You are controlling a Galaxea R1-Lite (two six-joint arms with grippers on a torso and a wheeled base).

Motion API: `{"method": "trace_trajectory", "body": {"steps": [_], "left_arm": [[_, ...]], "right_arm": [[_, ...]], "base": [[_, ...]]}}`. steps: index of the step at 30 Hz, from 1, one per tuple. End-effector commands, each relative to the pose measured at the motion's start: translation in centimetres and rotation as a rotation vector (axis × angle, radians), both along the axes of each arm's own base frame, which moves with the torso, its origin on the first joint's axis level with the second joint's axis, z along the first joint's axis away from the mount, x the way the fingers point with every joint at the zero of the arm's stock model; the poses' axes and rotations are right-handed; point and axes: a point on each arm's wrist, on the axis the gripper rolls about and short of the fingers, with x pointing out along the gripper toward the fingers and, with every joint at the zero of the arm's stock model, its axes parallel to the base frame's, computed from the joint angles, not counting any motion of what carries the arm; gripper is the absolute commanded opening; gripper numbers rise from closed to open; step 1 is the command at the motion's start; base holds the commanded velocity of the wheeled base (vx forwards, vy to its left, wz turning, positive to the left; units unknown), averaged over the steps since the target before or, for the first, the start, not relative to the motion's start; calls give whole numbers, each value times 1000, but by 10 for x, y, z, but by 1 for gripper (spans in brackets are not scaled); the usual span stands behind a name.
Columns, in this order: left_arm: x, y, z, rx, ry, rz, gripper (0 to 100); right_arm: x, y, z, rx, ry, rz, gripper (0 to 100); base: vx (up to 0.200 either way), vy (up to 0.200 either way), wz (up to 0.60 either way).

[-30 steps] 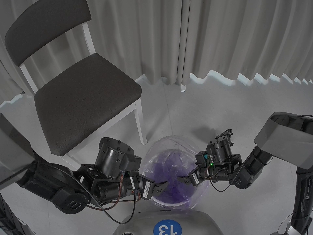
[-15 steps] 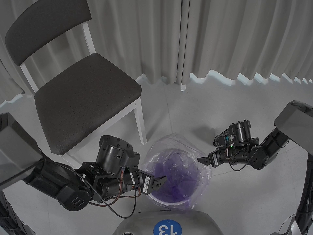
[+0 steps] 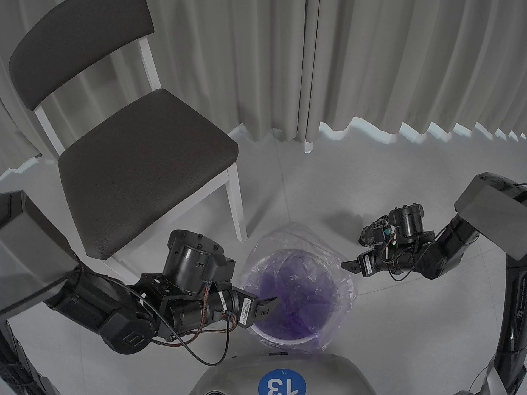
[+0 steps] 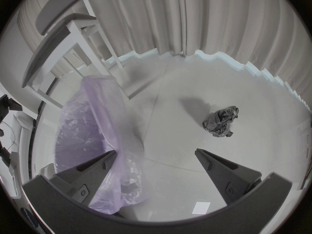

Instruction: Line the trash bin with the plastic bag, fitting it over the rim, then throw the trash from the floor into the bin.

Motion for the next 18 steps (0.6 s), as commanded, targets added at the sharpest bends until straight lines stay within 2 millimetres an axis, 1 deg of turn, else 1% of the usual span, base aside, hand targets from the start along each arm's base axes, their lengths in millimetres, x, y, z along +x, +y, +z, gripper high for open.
{"method": "trace_trajectory", "body": {"steps": [1, 3, 6, 7, 8, 10, 14, 15, 17, 18], "left_arm": [[4, -1, -6, 9, 10, 6, 100], [5, -2, -8, 13, 16, 5, 100], [7, -4, -11, 11, 13, 5, 100], [7, -4, -11, 11, 13, 5, 100], [8, -4, -12, 7, 7, 4, 100], [9, -5, -13, 4, 1, 6, 100], [11, -4, -11, 1, -5, 12, 100], [12, -4, -12, 1, -5, 12, 100], [15, -5, -12, -1, -7, 16, 100], [15, -5, -12, -1, -7, 16, 100]], "right_arm": [[12, -5, -35, -14, 54, -18, 100], [18, -5, -44, -16, 63, -20, 100], [28, -2, -51, -20, 86, -17, 100], [28, -2, -51, -20, 86, -17, 100], [32, 1, -54, -22, 98, -12, 100], [34, 4, -56, -18, 112, -1, 100], [37, 18, -54, 19, 119, 64, 100], [36, 18, -54, 18, 122, 66, 100], [31, 29, -55, 9, 156, 93, 100], [31, 29, -55, 9, 156, 93, 100]], "base": [[0, 0, 0], [0, 0, 0], [0, 0, 0], [0, 0, 0], [0, 0, 0], [0, 0, 0], [0, 0, 0], [0, 0, 0], [0, 0, 0], [0, 0, 0]]}}
